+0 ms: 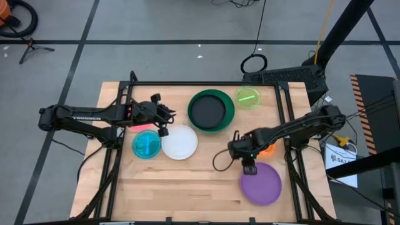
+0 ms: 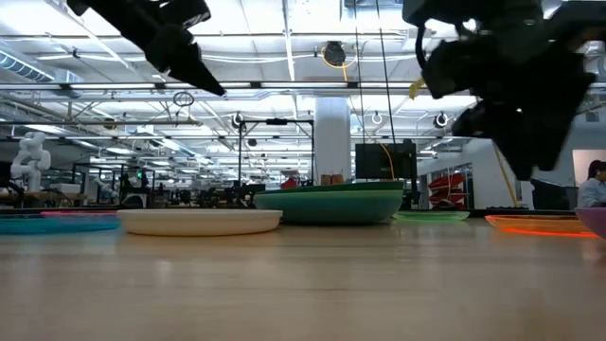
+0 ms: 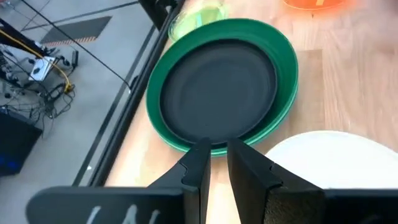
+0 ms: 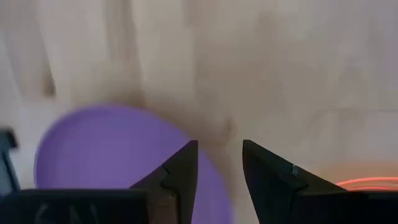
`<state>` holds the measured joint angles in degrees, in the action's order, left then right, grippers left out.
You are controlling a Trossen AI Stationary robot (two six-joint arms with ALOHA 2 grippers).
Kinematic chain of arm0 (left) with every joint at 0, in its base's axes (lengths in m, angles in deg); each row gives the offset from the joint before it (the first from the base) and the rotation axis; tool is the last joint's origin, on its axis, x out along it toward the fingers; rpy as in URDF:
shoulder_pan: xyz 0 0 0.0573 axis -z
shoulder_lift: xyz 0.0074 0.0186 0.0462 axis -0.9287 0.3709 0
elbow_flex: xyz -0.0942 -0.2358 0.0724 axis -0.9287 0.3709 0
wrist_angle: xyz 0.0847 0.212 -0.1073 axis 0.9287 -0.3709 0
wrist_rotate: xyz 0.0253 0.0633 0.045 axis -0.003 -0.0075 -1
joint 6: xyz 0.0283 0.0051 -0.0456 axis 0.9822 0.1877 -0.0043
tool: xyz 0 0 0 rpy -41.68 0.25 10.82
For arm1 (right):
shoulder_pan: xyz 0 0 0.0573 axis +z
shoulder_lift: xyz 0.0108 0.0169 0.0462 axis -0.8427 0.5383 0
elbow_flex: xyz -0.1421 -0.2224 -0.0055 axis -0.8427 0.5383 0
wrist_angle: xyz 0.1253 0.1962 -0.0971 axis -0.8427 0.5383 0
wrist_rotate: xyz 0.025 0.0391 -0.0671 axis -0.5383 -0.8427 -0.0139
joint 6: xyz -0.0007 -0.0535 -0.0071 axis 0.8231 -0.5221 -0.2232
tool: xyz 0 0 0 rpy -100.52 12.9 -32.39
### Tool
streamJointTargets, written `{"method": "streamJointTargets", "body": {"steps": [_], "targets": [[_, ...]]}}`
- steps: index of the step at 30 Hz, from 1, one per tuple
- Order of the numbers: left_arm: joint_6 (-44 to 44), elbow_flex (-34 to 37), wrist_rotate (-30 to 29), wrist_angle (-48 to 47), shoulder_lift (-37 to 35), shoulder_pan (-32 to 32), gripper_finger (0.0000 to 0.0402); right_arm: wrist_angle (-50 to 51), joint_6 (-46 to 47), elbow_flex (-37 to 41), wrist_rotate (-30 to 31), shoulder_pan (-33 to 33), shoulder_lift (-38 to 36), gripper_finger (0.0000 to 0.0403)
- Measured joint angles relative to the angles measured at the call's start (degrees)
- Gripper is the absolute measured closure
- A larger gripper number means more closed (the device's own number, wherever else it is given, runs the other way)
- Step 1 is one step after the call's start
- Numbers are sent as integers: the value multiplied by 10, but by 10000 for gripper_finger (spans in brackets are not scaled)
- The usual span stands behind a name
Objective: Stack plastic plates
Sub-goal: Stack the violet plate on top of the black plate
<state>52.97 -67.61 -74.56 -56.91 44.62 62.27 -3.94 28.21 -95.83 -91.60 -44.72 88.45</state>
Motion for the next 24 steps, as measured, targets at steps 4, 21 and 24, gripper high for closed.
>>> {"method": "streamJointTargets", "body": {"steps": [4,21,24], "targets": [[0,0,0,-21,1,0,339,16,-19,0,-6,25,13,284],[31,0,0,-14,3,0,339,9,-56,0,70,69,39,284],[32,0,0,-14,3,0,339,7,-64,0,69,70,60,284]]}}
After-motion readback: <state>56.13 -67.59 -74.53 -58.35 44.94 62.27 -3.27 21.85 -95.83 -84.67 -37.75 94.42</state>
